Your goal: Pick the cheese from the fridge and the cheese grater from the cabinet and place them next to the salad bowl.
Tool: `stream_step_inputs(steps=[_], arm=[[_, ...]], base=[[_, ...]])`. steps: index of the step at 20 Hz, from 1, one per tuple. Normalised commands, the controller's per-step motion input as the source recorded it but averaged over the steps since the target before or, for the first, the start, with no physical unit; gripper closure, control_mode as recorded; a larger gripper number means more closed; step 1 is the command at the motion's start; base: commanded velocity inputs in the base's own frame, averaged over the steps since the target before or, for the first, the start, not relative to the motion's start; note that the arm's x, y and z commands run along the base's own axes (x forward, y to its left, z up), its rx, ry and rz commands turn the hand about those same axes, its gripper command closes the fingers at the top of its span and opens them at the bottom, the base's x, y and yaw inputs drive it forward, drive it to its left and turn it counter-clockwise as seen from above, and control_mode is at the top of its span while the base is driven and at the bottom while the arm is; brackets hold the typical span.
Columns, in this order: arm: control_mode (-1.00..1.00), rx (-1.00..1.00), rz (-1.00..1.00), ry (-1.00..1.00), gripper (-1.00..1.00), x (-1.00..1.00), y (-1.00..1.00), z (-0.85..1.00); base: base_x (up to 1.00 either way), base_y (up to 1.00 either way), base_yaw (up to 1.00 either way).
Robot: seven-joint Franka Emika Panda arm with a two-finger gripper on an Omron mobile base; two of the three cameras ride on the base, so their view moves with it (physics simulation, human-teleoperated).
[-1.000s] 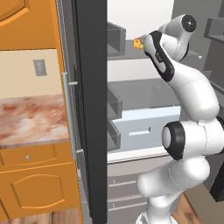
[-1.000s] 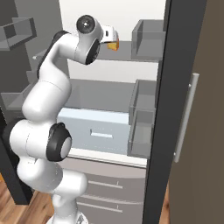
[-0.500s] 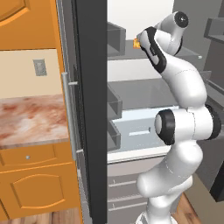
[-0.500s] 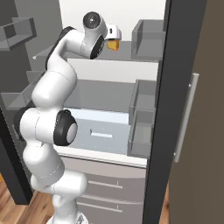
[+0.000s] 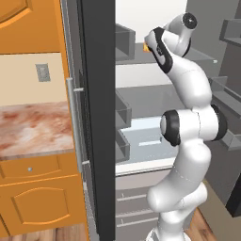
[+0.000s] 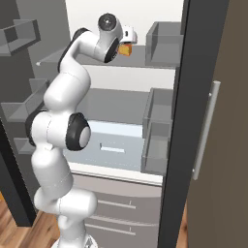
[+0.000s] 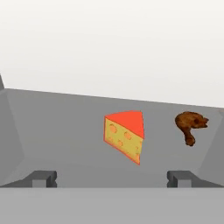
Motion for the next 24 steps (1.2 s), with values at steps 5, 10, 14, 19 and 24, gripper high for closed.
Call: stream_step_inputs(steps=[5,10,14,19,24], arm=[[-1.0,0.0,0.0,0.03,-1.0,0.44,-0.05,-0.09],[-1.0,0.0,0.02,0.08,-1.0,0.35,-0.16,-0.03],[-1.0,0.0,0.02,0.09,-1.0,0.29,-0.03,-0.08],[-1.0,0.0,0.04,0.05,-1.0,0.26,-0.02,-0.08],[-1.0,0.0,0.07,0.0,-1.0,0.27,-0.01,-0.04]], base=[[0.0,0.0,0.0],[0.0,0.0,0.0],[0.0,0.0,0.0],[0.0,0.0,0.0],[0.0,0.0,0.0]])
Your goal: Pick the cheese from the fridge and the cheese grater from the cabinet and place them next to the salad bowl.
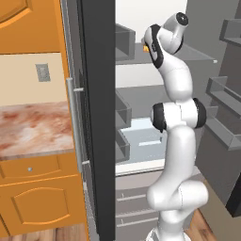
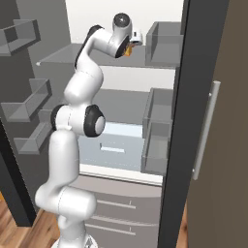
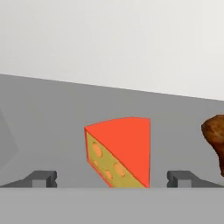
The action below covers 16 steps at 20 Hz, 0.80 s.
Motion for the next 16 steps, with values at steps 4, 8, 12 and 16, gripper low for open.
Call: stream_step_inputs(steps=[4,8,12,16], arm=[[-1.0,0.0,0.06,0.0,-1.0,0.32,-0.01,-0.11],[-1.0,0.0,0.02,0.0,-1.0,0.34,-0.16,-0.11],[-1.0,0.0,0.0,0.01,-1.0,0.42,0.0,-0.18],[-1.0,0.0,0.02,0.02,1.0,0.32,0.04,-0.31]], base=[[0.0,0.0,0.0],[0.0,0.0,0.0],[0.0,0.0,0.0],[0.0,0.0,0.0]])
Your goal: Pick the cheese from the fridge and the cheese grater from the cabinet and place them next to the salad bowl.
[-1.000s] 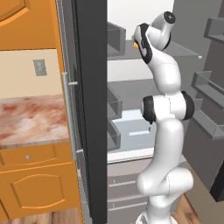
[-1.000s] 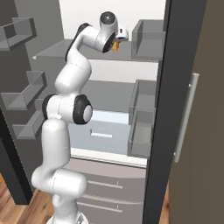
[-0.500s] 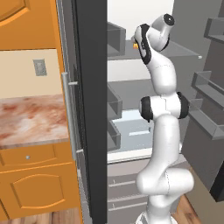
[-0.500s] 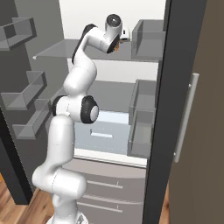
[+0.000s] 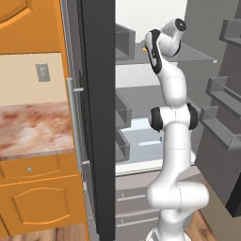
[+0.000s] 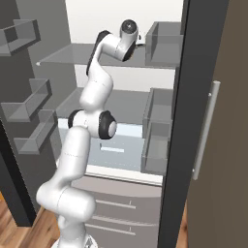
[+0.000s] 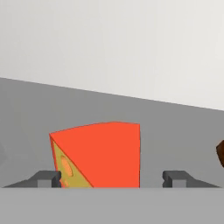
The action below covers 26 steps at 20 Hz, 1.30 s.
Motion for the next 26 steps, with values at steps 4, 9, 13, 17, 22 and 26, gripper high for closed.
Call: stream_step_inputs(steps=[4,9,13,17,22,26], arm=[[-1.0,0.0,0.03,0.06,1.0,0.11,0.0,-0.22],[-1.0,0.0,0.02,0.13,1.0,0.06,0.0,-0.15],[-1.0,0.0,0.0,0.09,1.0,0.0,0.0,0.0],[-1.0,0.0,0.0,0.02,1.0,0.0,0.0,0.15],[-1.0,0.0,0.0,0.0,1.0,-0.05,0.0,0.26],[-1.0,0.0,0.0,0.1,1.0,-0.17,0.0,0.44]], base=[[0.0,0.0,0.0],[0.0,0.0,0.0],[0.0,0.0,0.0],[0.0,0.0,0.0],[0.0,0.0,0.0],[0.0,0.0,0.0]])
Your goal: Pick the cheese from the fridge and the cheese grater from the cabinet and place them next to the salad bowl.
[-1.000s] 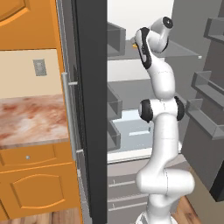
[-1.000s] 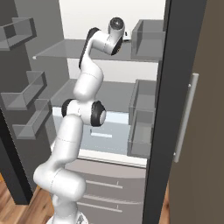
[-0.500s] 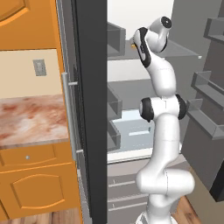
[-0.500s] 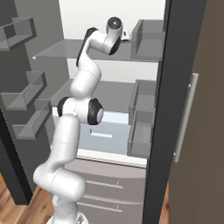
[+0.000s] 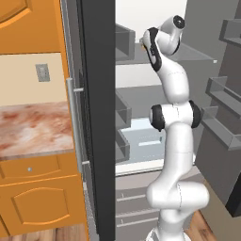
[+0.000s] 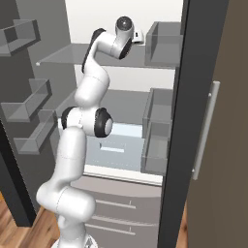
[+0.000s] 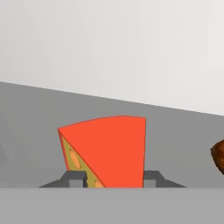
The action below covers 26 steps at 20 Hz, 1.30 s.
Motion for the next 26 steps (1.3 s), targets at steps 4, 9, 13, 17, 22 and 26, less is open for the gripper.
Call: stream_step_inputs(steps=[4,9,13,17,22,26], arm=[[-1.0,0.0,0.0,0.12,1.0,-0.37,0.0,0.36],[-1.0,0.0,0.0,0.01,1.0,-0.84,0.03,-0.04],[-1.0,-0.02,0.0,-0.12,1.0,-0.98,0.22,-0.51],[-1.0,-0.15,0.01,-0.46,1.0,-1.0,0.66,-0.96],[-1.0,-0.07,0.01,-0.51,1.0,-1.0,0.51,-1.0],[-1.0,-0.02,0.0,-0.49,1.0,-1.0,0.37,-1.0]], base=[[0.0,0.0,0.0],[0.0,0.0,0.0],[0.0,0.0,0.0],[0.0,0.0,0.0],[0.0,0.0,0.0],[0.0,0.0,0.0]])
